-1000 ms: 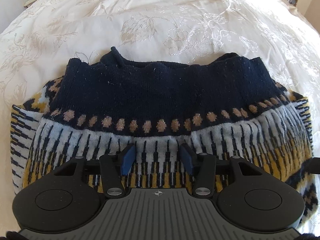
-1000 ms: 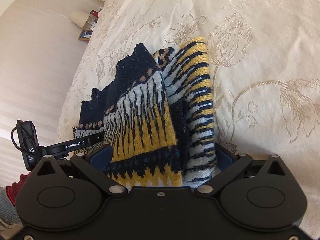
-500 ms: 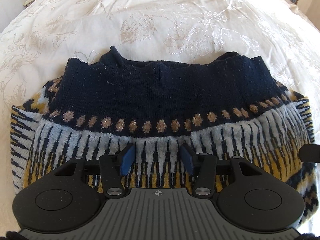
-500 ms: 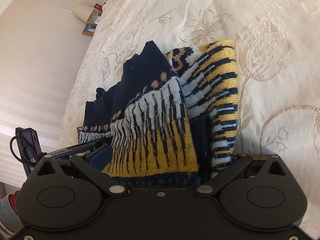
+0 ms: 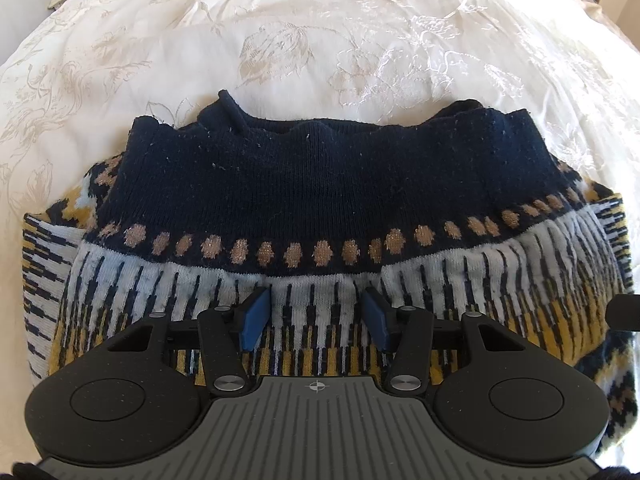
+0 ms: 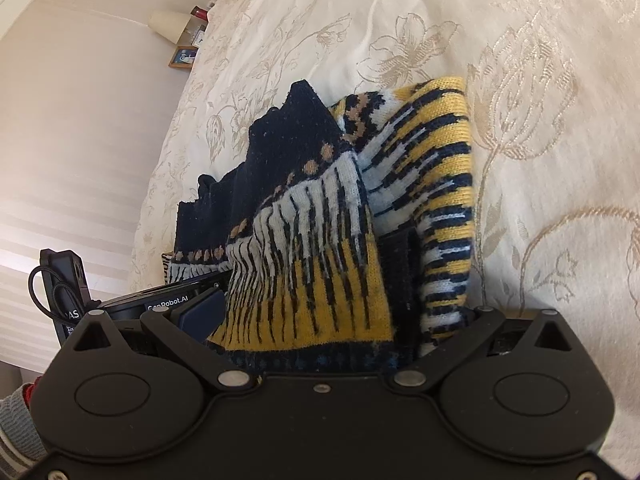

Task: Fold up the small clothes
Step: 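Close the right tool on the folded sweater edge, then lift the gripped edge with the right tool and fold it over the bundle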

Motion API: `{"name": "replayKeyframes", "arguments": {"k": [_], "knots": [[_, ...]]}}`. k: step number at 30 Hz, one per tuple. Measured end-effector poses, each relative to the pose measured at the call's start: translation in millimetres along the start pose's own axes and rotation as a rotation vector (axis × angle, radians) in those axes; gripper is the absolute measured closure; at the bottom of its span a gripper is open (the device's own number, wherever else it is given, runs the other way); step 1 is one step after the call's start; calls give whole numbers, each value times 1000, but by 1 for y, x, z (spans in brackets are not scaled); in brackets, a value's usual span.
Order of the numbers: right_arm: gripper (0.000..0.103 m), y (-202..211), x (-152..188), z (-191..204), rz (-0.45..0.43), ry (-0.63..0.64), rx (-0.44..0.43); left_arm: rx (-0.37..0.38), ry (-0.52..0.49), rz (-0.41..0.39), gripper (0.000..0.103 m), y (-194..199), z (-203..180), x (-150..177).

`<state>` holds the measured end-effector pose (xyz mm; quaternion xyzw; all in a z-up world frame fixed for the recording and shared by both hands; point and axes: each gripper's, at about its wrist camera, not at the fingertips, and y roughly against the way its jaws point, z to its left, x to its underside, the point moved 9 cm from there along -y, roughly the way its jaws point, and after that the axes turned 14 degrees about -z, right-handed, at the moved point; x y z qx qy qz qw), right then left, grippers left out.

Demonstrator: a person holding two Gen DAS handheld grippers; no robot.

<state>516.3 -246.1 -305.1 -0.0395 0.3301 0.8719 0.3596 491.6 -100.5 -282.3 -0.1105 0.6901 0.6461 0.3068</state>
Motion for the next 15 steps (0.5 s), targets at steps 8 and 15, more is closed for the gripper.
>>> {"name": "replayKeyframes", "arguments": {"k": [8,15], "knots": [[41,1,3,5,16,31,56,15,1,-13,53,1,0,1],[70,20,-3,22,-29,55,153,48,40,-31,55,24,24,-3]]}}
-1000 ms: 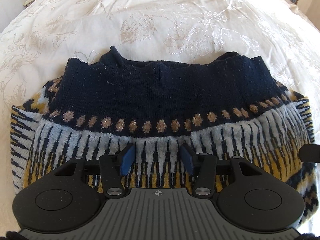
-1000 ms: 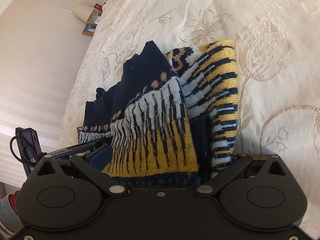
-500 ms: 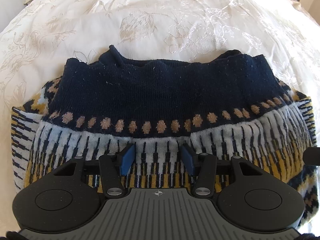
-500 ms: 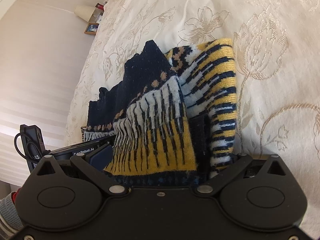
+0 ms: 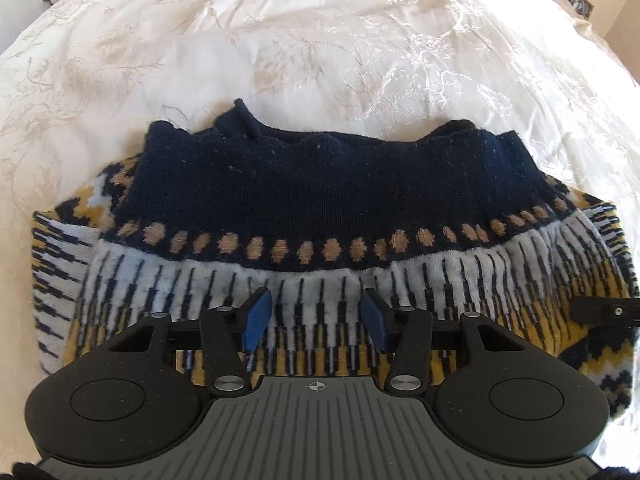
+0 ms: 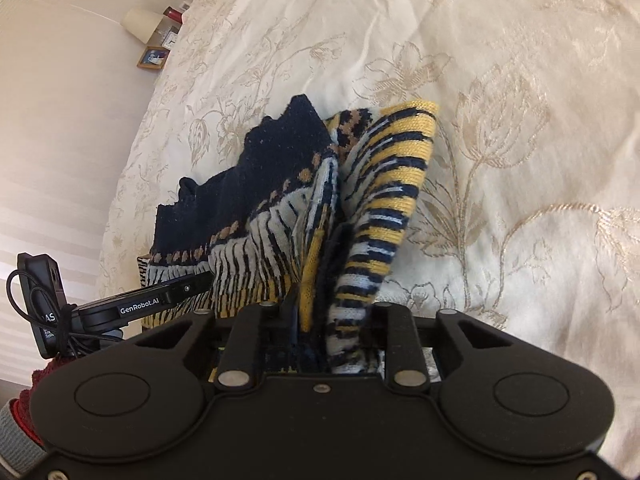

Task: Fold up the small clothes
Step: 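Lift the gripped edge with the right tool and fold it over the bundle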

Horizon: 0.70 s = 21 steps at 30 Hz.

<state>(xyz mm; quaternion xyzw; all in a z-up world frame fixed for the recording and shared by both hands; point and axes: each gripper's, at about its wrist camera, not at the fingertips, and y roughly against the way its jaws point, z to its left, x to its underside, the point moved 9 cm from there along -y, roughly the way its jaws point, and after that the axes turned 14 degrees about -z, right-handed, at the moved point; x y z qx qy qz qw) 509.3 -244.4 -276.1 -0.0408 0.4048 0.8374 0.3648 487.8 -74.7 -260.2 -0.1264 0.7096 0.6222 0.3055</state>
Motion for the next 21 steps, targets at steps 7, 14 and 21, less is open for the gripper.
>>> {"name": "replayKeyframes", "arguments": {"k": [7,14,21], "knots": [[73,18,-2,62,-51,73,33,20,28,-98,55,64,44,7],[73,9,6,139,-54,168,45,17,91,-96,55,111,94,34],[73,-31,30,210,-17,248,31,23,128,-71,55,134,145,67]]}}
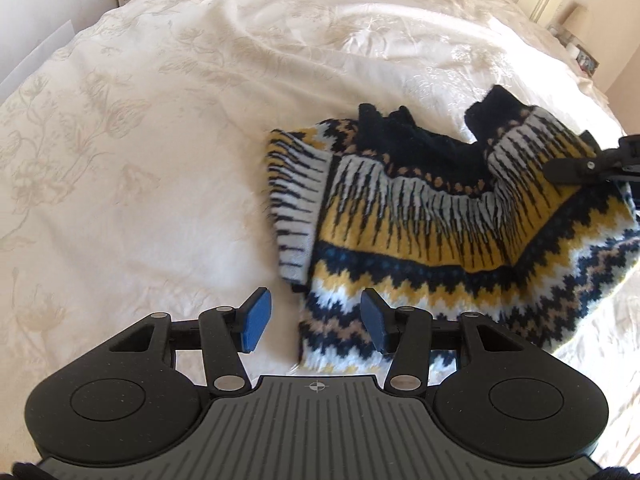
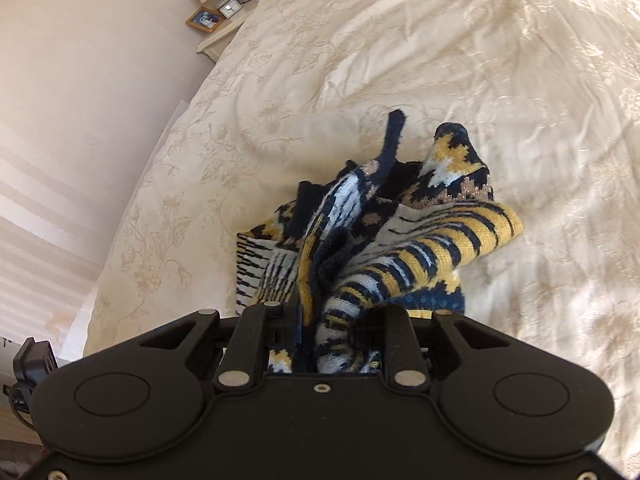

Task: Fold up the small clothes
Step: 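Lift the gripped edge with the right tool and fold it over the bundle, then open the right tool and release the folded sweater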

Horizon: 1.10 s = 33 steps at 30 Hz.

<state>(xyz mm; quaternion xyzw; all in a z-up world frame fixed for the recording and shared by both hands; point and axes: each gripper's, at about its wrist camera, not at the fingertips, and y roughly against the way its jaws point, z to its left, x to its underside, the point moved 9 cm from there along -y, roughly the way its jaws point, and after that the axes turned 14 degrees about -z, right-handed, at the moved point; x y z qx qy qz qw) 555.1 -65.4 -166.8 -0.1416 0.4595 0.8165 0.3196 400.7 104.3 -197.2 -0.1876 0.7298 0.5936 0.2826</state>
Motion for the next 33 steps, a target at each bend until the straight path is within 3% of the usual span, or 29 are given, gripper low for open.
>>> {"name": "replayKeyframes", "arguments": {"k": [5,11,13,15,18,21,24,28,33], "knots": [[73,-41,21,41,53,38,4,5,23,10,55,9,27,9],[73,-88,49,68,129,107,74,13,22,22,55,12,45,15],[70,-98,56,71,152,123,91,12,28,27,55,12,49,17],[57,-104,61,76,165,128,84,9,37,31,55,12,53,19],[48,-103,61,86,154,128,40,9,46,34,55,13,55,21],[48,-96,57,100,135,112,-48,14,50,39,55,14,54,22],[48,-84,49,107,100,112,-84,24,50,37,55,14,50,21],[48,-65,36,97,42,86,-82,39,43,22,55,15,40,13],[48,-40,31,60,-12,45,-16,87,68,10,55,15,23,2]]}}
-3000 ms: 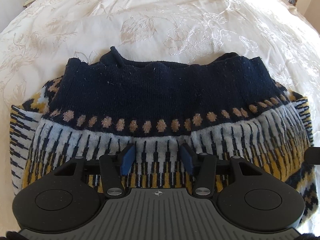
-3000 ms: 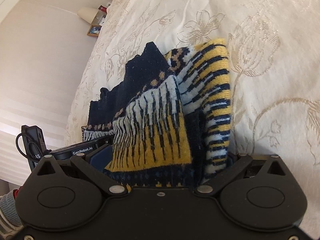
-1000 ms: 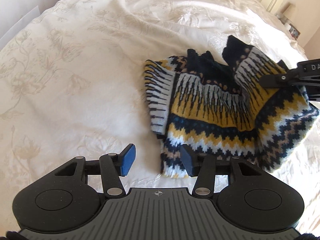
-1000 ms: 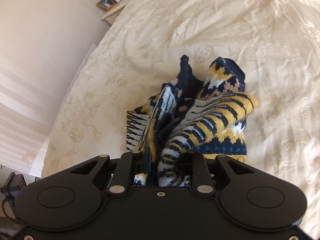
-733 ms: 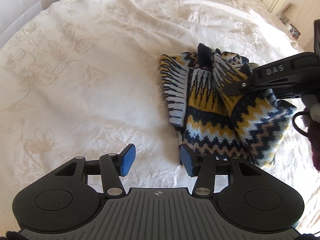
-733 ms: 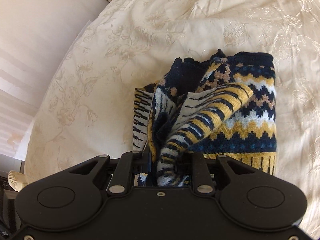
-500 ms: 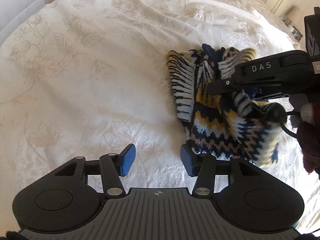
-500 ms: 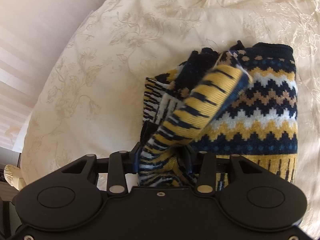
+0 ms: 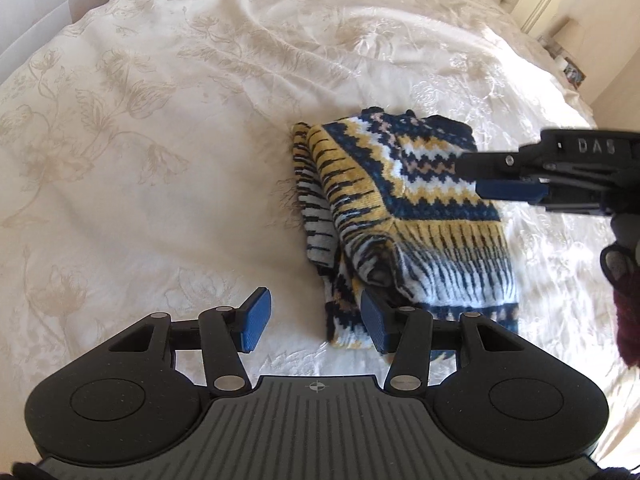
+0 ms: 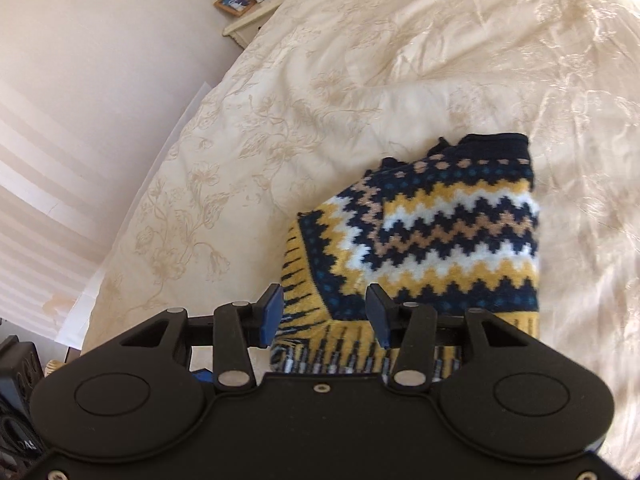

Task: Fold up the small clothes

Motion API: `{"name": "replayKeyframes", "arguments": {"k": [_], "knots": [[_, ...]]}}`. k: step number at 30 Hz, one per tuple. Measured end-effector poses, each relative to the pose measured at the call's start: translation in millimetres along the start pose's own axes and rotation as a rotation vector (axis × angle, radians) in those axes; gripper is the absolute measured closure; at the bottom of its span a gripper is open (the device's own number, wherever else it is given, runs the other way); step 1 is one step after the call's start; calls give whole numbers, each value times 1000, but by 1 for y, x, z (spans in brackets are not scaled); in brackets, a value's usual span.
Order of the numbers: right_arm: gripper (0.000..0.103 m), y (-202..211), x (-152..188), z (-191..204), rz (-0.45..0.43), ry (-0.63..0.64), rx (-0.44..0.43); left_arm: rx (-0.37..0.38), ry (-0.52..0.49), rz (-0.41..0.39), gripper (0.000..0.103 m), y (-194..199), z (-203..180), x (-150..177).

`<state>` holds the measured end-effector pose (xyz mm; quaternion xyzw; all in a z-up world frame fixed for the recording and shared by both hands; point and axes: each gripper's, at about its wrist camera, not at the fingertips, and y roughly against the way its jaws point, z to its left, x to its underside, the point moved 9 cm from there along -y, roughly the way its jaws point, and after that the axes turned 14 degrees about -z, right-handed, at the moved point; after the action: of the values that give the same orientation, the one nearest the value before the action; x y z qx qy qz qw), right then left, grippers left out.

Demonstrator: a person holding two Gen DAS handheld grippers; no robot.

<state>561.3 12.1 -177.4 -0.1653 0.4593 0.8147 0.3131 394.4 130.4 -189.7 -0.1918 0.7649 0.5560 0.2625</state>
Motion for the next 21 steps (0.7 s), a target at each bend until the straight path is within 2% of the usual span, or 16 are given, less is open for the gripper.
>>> {"name": "replayKeyframes", "arguments": {"k": [4,5,10,15,17,21], "knots": [[47,16,15,-25,31,-6,45,55,88,23,55,-10,-4,-3],[42,19,21,-26,45,1,48,62,96,26,55,-13,-4,-5],[39,32,55,-12,80,120,49,109,93,-3,54,-30,-9,-28],[25,34,89,30,56,426,51,153,149,27,54,-57,-10,-48],[24,28,107,48,55,569,55,159,142,40,54,-68,-11,-52],[25,11,133,64,65,773,89,159,148,76,54,-88,-9,-53]]}}
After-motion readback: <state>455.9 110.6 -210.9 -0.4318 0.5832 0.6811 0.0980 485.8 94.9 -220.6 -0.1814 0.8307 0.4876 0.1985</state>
